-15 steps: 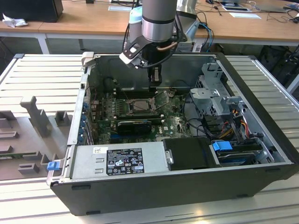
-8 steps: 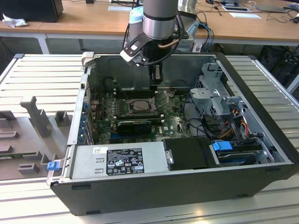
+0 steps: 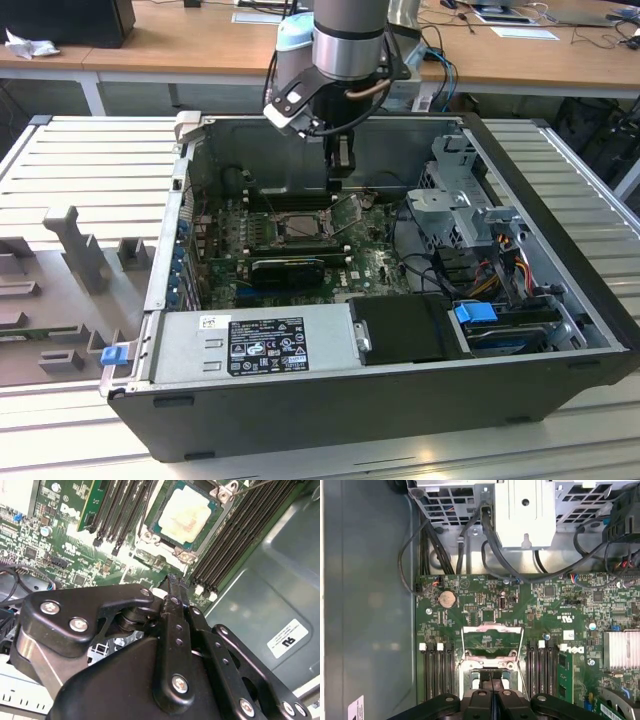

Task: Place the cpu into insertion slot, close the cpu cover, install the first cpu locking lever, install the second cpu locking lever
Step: 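Close the cpu cover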

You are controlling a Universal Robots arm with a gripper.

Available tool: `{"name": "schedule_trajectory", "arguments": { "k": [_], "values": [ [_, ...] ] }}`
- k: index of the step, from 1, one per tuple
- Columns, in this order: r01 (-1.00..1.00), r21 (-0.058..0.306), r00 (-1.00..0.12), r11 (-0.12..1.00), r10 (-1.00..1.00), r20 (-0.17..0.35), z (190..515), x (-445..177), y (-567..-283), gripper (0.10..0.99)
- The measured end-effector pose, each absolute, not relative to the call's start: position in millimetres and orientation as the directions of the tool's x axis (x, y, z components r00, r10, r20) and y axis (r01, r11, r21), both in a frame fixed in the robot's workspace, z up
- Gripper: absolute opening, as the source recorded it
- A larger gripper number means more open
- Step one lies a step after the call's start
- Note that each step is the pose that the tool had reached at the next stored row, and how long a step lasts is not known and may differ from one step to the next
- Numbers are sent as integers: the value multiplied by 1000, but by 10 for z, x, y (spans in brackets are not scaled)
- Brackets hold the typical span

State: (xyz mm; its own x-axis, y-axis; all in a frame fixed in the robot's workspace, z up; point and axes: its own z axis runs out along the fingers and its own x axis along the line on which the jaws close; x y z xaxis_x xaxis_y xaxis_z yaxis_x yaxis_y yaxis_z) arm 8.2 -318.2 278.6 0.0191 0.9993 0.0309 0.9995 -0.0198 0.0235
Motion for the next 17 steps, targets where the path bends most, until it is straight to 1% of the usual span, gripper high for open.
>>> {"name": "schedule_trajectory", "arguments": {
  "k": [17],
  "values": [
    [1000, 23, 18, -19, 999, 31, 2787, 309, -3181, 106]
  ]
}}
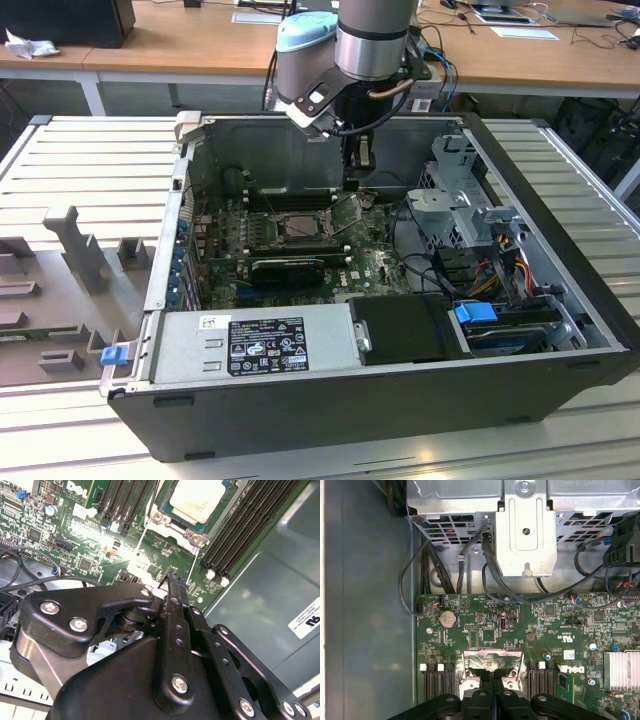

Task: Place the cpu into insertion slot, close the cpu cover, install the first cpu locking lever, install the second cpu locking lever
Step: 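Close the cpu cover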

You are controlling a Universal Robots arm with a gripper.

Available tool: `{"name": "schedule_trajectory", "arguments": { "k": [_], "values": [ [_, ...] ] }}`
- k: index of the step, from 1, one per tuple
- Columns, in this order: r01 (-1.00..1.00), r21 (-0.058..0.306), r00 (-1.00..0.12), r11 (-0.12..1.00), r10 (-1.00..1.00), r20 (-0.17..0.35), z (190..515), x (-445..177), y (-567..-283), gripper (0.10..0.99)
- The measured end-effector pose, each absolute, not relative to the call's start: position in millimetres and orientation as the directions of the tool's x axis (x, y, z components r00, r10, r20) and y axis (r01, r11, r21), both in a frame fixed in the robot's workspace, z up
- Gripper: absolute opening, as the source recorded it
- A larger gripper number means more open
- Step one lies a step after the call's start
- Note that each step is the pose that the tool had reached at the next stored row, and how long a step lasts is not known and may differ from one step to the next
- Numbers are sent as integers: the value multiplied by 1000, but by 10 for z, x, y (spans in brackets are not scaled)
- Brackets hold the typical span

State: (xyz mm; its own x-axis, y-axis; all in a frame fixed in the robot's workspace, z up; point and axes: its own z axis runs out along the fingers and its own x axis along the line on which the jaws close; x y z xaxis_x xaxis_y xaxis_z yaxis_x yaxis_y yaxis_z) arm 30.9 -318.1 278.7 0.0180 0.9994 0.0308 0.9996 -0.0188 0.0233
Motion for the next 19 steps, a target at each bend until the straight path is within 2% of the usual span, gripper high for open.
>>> {"name": "schedule_trajectory", "arguments": {
  "k": [19],
  "values": [
    [1000, 23, 17, -18, 999, 31, 2777, 495, -3181, 106]
  ]
}}
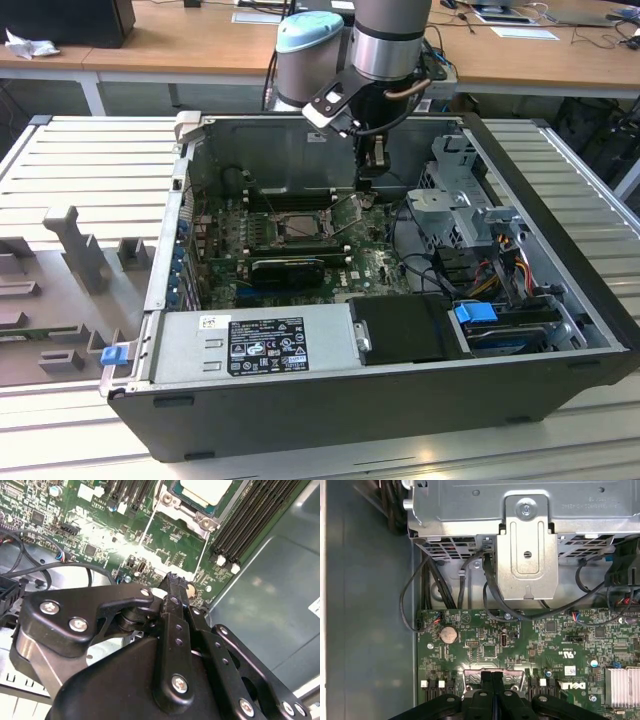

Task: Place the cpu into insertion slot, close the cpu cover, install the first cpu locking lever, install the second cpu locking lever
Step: 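Close the cpu cover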

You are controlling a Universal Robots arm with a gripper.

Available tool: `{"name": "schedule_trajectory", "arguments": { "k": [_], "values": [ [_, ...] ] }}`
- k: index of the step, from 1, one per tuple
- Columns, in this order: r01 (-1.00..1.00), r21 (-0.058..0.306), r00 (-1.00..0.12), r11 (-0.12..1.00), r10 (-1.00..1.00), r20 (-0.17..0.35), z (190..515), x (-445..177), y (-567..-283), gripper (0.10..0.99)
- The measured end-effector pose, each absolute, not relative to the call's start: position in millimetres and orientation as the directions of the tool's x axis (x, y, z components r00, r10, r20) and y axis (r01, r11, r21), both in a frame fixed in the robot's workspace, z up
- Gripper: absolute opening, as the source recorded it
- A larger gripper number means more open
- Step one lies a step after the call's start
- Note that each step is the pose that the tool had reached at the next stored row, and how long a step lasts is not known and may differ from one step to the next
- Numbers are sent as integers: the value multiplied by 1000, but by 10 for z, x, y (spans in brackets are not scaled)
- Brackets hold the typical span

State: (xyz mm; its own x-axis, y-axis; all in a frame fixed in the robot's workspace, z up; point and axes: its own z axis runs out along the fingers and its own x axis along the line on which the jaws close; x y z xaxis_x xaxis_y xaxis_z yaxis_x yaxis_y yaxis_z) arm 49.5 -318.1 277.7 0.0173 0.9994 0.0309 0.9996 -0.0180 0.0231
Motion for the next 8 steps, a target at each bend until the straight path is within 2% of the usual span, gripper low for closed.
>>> {"name": "schedule_trajectory", "arguments": {
  "k": [5, 8],
  "values": [
    [1000, 23, 17, -18, 999, 31, 2681, 498, -3206, 106],
    [1000, 23, 17, -18, 999, 37, 2633, 499, -3313, 106]
  ]
}}
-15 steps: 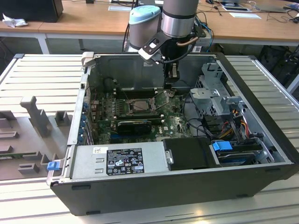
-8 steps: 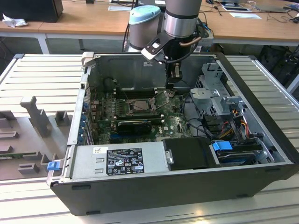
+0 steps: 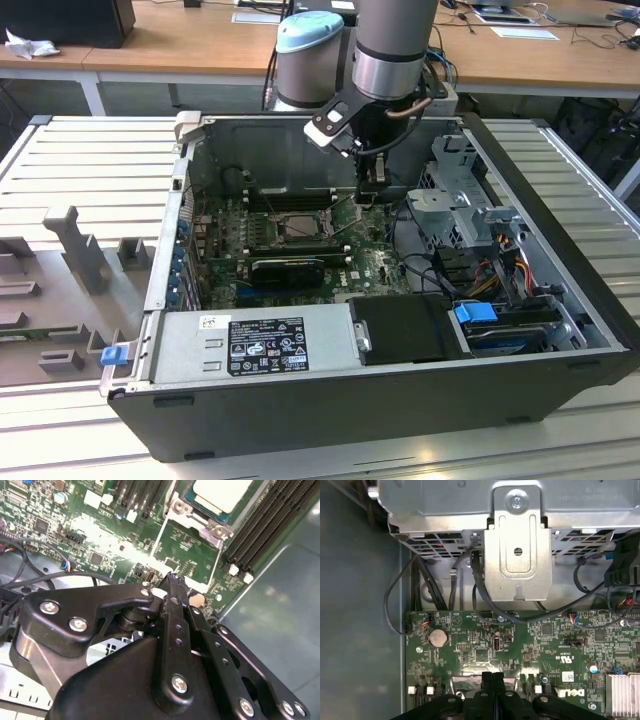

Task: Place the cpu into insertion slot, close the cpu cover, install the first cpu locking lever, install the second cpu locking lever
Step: 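Close the cpu cover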

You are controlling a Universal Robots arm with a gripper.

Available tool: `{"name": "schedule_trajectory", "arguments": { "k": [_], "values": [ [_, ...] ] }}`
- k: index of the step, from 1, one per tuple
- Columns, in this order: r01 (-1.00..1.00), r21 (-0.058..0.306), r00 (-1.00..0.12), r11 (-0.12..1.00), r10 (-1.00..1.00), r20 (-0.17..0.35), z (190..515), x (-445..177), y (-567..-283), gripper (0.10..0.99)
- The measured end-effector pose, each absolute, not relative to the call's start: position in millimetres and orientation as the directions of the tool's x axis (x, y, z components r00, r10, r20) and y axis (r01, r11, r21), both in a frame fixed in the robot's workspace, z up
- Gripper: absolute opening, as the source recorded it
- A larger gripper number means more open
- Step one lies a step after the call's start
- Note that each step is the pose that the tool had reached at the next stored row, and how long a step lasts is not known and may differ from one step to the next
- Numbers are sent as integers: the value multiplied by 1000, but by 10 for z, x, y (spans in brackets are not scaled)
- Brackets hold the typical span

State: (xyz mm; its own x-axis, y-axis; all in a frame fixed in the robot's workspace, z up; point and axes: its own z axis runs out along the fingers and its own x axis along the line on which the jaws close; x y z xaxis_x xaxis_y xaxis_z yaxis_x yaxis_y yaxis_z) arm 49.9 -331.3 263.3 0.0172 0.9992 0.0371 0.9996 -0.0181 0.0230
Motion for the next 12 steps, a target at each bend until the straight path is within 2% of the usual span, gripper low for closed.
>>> {"name": "schedule_trajectory", "arguments": {
  "k": [12],
  "values": [
    [1000, 23, -14, 13, 999, 37, 2531, 678, -3252, 106]
  ]
}}
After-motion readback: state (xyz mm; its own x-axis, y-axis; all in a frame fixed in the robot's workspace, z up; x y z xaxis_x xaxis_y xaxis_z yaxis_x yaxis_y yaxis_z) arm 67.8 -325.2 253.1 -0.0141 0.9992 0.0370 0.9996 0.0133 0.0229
